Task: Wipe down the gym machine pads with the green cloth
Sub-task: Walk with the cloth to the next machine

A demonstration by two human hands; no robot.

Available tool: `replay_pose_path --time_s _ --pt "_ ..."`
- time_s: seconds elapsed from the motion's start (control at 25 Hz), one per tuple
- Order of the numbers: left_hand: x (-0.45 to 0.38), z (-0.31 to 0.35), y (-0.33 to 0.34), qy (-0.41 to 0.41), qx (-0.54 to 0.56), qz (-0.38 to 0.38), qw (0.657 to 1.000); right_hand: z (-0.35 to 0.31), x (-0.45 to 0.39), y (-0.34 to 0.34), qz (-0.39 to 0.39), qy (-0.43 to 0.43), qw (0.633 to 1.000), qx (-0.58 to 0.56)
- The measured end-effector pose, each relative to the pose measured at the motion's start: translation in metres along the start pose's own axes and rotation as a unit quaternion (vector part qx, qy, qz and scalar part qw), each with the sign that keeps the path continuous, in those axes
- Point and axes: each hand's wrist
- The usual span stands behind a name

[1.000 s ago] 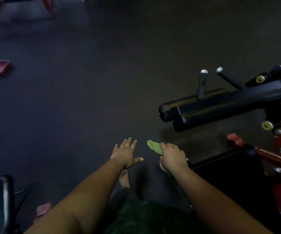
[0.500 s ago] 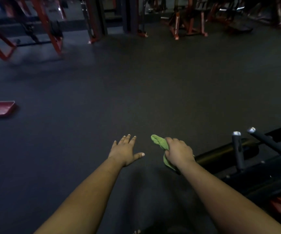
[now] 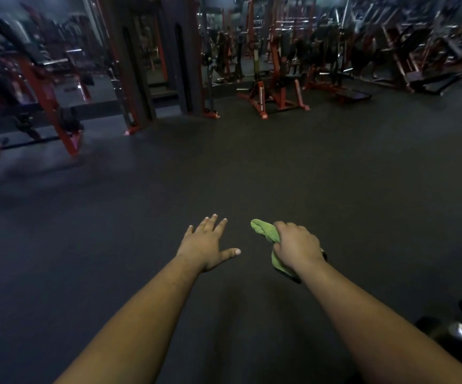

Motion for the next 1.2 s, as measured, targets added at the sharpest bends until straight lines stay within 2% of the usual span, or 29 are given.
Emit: replay_pose_path --time_s 0.2,0.52,0.76,0.92,1.2 --pt "-0.116 -0.020 -0.047 0.020 0.007 0.032 0.999 0.000 -0.124 -0.030 0.023 0.006 1.000 0.014" --pt "-0.316 -0.096 -0.077 0.070 0.013 0.067 0.995 -0.023 -0.317 -0.021 0.046 0.030 0.997 0.051" --pt "-0.470 -0.144 -0.134 0.114 0.003 0.077 0.990 -0.034 -0.457 -0.040 0.067 0.074 0.994 0.047" --pt "-0.569 -0.148 -0.161 0.139 -0.002 0.081 0.987 -0.018 -0.547 -0.047 0.083 0.087 0.992 0.040" --pt "-0.777 -0.119 -0.194 0.137 -0.012 0.084 0.987 0.063 -0.736 -0.047 0.097 0.081 0.992 0.017"
Point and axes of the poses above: each hand's wrist, its own x-axis away from the middle knuckle, its own y-axis out of the palm, z = x × y, and after that the axes turned 6 degrees about -x, right-handed
